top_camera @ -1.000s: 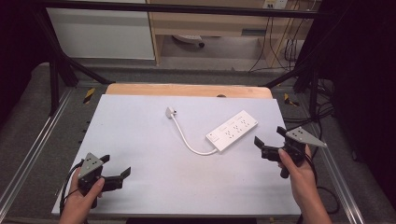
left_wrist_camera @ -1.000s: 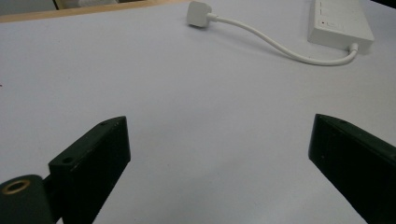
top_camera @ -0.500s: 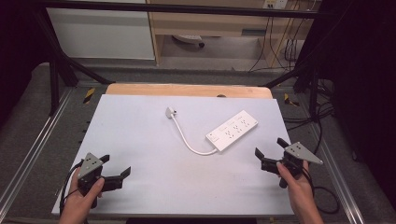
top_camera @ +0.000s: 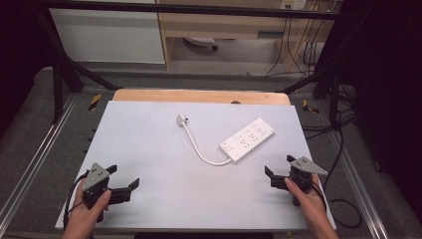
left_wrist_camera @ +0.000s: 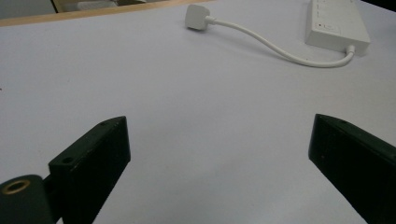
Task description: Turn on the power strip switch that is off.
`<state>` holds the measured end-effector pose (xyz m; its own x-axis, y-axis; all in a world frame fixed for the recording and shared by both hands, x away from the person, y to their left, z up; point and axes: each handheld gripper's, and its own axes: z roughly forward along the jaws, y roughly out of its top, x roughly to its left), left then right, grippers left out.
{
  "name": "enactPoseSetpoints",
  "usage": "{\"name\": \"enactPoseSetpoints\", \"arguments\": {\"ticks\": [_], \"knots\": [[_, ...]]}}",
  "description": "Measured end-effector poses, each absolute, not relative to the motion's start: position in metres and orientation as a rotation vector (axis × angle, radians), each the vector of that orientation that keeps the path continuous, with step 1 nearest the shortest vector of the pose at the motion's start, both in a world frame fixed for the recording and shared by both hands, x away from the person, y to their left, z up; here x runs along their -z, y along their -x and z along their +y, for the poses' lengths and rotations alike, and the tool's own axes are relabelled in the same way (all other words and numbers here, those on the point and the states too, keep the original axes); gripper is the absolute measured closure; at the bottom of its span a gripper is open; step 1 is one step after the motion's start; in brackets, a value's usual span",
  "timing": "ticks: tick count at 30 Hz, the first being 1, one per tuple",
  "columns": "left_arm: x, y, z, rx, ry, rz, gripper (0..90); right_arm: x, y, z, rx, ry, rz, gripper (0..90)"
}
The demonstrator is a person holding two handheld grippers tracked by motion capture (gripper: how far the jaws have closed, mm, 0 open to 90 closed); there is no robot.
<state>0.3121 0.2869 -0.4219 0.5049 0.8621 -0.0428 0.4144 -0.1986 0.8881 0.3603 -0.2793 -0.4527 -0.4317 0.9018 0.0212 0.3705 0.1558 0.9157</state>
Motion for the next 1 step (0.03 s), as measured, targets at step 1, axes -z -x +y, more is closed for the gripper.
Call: {"name": "enactPoseSetpoints", "arguments": {"ticks": [1], "knots": [[0.4218, -0.3122, 0.2867, -0.598, -1.808, 1.069, 5.7, 0.4546, -0.361, -0.2789, -1.233, -1.209, 1.898, 3.2]]}}
